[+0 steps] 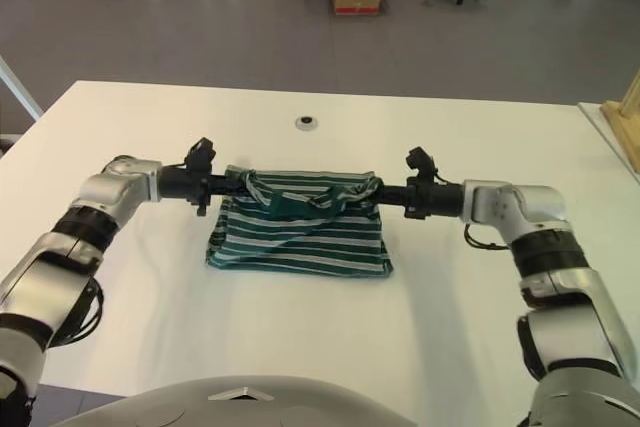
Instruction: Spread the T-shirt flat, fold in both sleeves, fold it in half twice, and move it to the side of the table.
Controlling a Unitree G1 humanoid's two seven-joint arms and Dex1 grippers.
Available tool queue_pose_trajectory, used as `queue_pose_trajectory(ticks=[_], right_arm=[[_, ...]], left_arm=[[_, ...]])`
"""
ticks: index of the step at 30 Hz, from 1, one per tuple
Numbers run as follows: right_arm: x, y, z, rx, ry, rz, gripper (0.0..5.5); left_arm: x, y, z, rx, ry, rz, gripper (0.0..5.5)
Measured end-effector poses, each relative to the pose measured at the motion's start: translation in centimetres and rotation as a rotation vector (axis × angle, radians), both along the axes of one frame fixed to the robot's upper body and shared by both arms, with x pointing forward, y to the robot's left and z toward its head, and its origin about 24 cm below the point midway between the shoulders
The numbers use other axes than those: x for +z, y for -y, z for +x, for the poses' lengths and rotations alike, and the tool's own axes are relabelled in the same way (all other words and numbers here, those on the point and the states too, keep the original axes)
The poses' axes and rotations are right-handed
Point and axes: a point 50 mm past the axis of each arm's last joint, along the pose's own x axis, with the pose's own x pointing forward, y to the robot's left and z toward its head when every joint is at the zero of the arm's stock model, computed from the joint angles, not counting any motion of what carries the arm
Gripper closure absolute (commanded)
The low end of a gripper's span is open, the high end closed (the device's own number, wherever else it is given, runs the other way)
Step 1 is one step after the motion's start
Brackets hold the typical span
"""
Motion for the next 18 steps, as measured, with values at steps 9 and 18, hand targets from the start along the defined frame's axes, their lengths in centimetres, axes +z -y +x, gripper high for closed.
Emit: queue_pose_trajectory(ticks=[9,18], right_arm=[[-2.2,-0.2,3.5,-0.289,-0.015,-0.024,5.44],[-1.0,-1.8,5.7,-0.428,0.063,0.057,5.44]], left_arm=[[-0.3,0.4,2.2,0.250,0.027,-0.010,5.50],[-0.4,0.4,2.7,0.409,0.036,-0.095,5.50]])
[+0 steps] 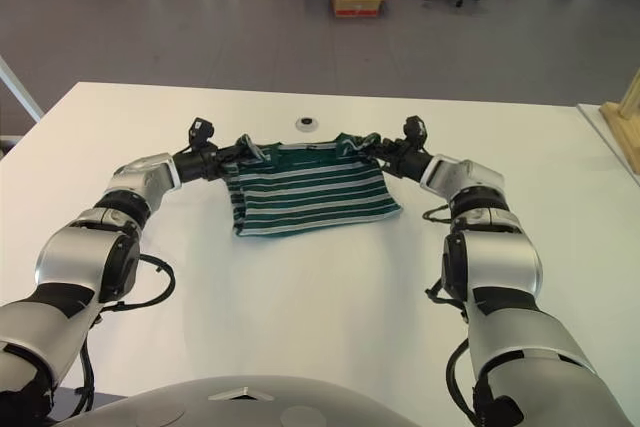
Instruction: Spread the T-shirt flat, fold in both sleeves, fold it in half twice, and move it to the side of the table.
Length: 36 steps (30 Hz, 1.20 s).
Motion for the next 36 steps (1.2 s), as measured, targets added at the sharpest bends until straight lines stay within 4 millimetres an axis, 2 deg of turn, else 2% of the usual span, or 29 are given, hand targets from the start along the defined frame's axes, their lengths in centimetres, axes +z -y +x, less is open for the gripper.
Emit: queue_pose_trajectory(ticks=[2,6,9,11,14,16,18,20,21,22,23,25,28,30,32,34,36], right_arm=[[-0.2,-0.4,0.2,-0.018,0.007,-0.018,5.44],[0.9,-1.2,1.3,-0.071,0.074,-0.022,5.44],[0.5,-1.9,1.7,-0.093,0.053,-0.143,5.44],[-0.8,-2.4,1.6,-0.107,-0.008,-0.277,4.86],[-0.9,-2.7,1.9,-0.184,0.001,-0.293,4.31],[-0.4,-2.8,2.3,-0.251,0.026,-0.248,3.97],[1.8,-2.3,3.3,-0.358,0.089,-0.173,3.61],[3.5,-1.9,4.0,-0.404,0.143,-0.161,3.56],[3.6,-1.9,4.0,-0.397,0.156,-0.187,3.56],[3.6,-1.9,4.0,-0.336,0.204,-0.317,3.56],[3.6,-1.9,3.9,-0.246,0.270,-0.457,3.56],[2.4,-1.8,3.1,-0.086,0.343,-0.600,3.56],[-1.3,-1.6,0.4,0.133,0.347,-0.626,3.56],[-1.9,-1.4,-0.3,0.174,0.351,-0.622,3.56],[-1.8,-1.4,-1.0,0.230,0.397,-0.630,3.56],[-2.8,-1.6,-1.8,0.258,0.379,-0.663,3.56],[-3.6,-1.7,-2.4,0.288,0.366,-0.730,3.56]], left_arm=[[0.0,0.1,0.1,0.022,0.008,-0.010,5.50],[-0.5,-0.1,0.0,0.079,0.011,-0.041,5.50],[-1.2,-0.2,-0.2,0.107,-0.005,-0.018,5.50],[-2.7,-0.6,-0.9,0.135,-0.050,0.050,4.95],[-3.6,-1.2,-1.0,0.237,-0.062,0.108,4.45],[-3.5,-1.5,-0.8,0.307,-0.054,0.113,4.14],[-3.7,-2.0,-0.8,0.371,-0.065,0.114,3.81],[-4.1,-2.3,-0.9,0.401,-0.073,0.133,3.55],[-4.2,-2.4,-0.9,0.411,-0.073,0.162,3.42],[-4.4,-2.6,-1.0,0.414,-0.057,0.239,3.38],[-4.5,-2.6,-1.1,0.397,-0.021,0.304,3.38],[-4.2,-2.3,-1.0,0.352,0.066,0.371,3.38],[-1.7,-0.9,-0.2,0.230,0.329,0.428,3.38],[-0.8,-0.2,0.1,0.179,0.406,0.454,3.38],[0.3,1.7,0.1,0.021,0.585,0.567,3.38],[1.1,4.0,-0.1,-0.205,0.775,0.734,3.38],[0.3,4.9,-0.7,-0.391,0.860,0.906,3.38]])
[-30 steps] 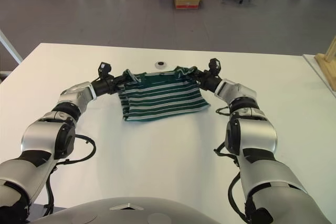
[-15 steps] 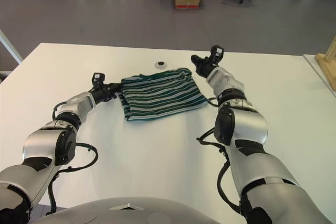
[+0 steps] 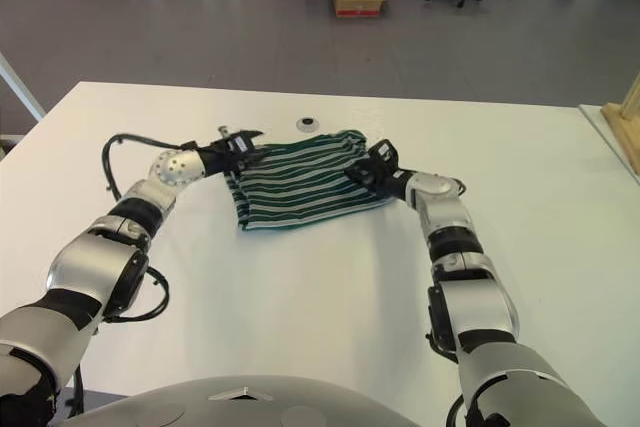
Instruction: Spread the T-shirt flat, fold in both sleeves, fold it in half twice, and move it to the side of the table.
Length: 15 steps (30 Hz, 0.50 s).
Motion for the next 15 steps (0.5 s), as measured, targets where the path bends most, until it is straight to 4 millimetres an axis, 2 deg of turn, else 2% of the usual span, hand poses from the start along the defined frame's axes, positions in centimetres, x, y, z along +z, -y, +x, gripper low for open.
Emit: queue_pose_trajectory(ticks=[1,3,5,8,10,11,13,15], right_arm=[[-0.2,-0.2,-0.3,0.029,0.022,-0.061,3.56],[-0.2,-0.5,-0.7,0.086,0.047,-0.174,3.56],[-0.3,0.0,-0.9,0.092,0.044,-0.253,3.56],[0.3,-0.1,-0.4,0.085,0.089,-0.278,3.56],[1.0,-0.5,0.3,0.088,0.122,-0.260,3.56],[1.0,-0.8,0.4,0.093,0.127,-0.246,3.56],[0.8,-2.3,0.4,0.120,0.116,-0.151,3.56],[0.7,-3.4,0.4,0.145,0.108,-0.075,3.56]], left_arm=[[-1.7,0.0,-0.7,-0.083,0.010,0.199,3.38],[-1.9,0.3,-0.7,-0.180,0.084,0.377,3.38],[-2.1,0.1,-0.9,-0.191,0.037,0.400,3.38],[-1.2,0.0,-1.2,-0.226,-0.109,0.282,3.38],[-1.0,0.4,-2.1,-0.274,-0.260,0.138,3.38],[-1.3,0.9,-2.8,-0.295,-0.329,0.070,3.38],[-2.5,2.8,-5.4,-0.363,-0.528,-0.124,3.38],[-2.7,4.1,-6.9,-0.398,-0.624,-0.249,3.38]])
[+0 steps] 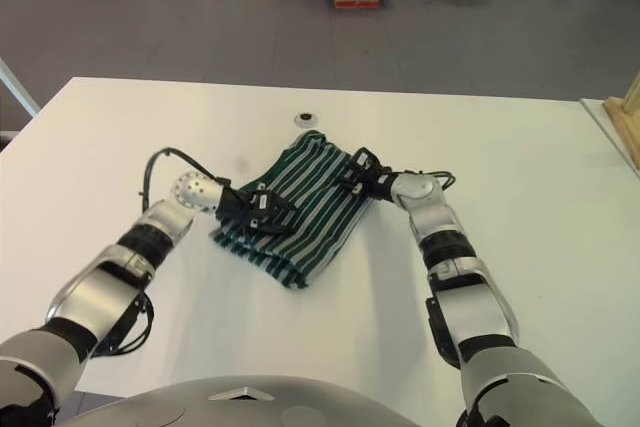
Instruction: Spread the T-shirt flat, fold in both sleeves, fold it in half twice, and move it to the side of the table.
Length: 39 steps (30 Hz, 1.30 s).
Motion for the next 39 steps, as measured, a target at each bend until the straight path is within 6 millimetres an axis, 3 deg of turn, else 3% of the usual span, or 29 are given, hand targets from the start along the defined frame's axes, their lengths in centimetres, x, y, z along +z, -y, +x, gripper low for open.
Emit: queue_pose_trajectory(ticks=[4,5,7,9,12,16,19,21,25,28,31,33,35,37,39], right_arm=[[0.6,-1.5,-0.1,0.059,-0.026,0.185,3.56],[2.0,-1.5,0.0,0.074,-0.019,0.278,3.56],[4.7,-0.6,0.4,0.099,0.047,0.284,3.56],[6.3,1.0,-0.2,0.116,0.084,0.209,3.56],[4.0,2.7,-3.2,0.108,-0.054,0.142,3.56],[1.1,2.4,-6.2,0.084,-0.193,0.103,3.56],[-0.9,1.8,-7.0,0.057,-0.250,0.045,3.56],[-1.1,1.5,-6.7,0.062,-0.238,0.022,3.56],[-1.2,0.7,-5.1,0.090,-0.211,-0.004,3.56],[-1.1,0.6,-5.2,0.116,-0.216,0.002,3.56],[0.1,2.2,-5.7,0.139,-0.227,0.013,3.56],[3.0,3.8,-6.0,0.146,-0.154,0.015,3.56],[5.4,5.3,-7.4,0.207,-0.052,-0.092,3.56],[4.7,5.5,-9.2,0.252,-0.066,-0.128,3.23],[3.8,6.1,-10.8,0.315,-0.020,-0.228,2.76]], left_arm=[[2.1,2.3,-2.7,-0.015,-0.184,-0.250,3.38],[3.7,2.4,-3.0,0.054,-0.228,-0.362,3.38],[5.7,0.8,-1.6,0.154,-0.150,-0.411,3.38],[6.3,-1.8,0.1,0.226,-0.006,-0.297,3.38],[4.4,-6.2,1.5,0.230,0.212,0.037,3.38],[0.5,-7.8,0.0,0.014,0.296,0.271,3.38],[0.4,-7.4,-0.4,-0.054,0.352,0.258,3.38],[0.0,-6.8,-1.3,-0.075,0.308,0.209,3.38],[0.1,-2.9,-4.0,-0.005,0.142,-0.050,3.38],[0.3,-3.1,-4.5,0.067,0.106,-0.076,3.38],[1.0,-5.5,-3.8,0.168,0.126,-0.050,3.38],[2.4,-7.5,-2.6,0.238,0.202,-0.044,3.19],[4.4,-11.1,-1.2,0.279,0.354,0.043,2.91],[4.7,-13.0,-1.1,0.275,0.425,0.111,2.60],[3.5,-13.9,-2.1,0.159,0.507,0.190,2.19]])
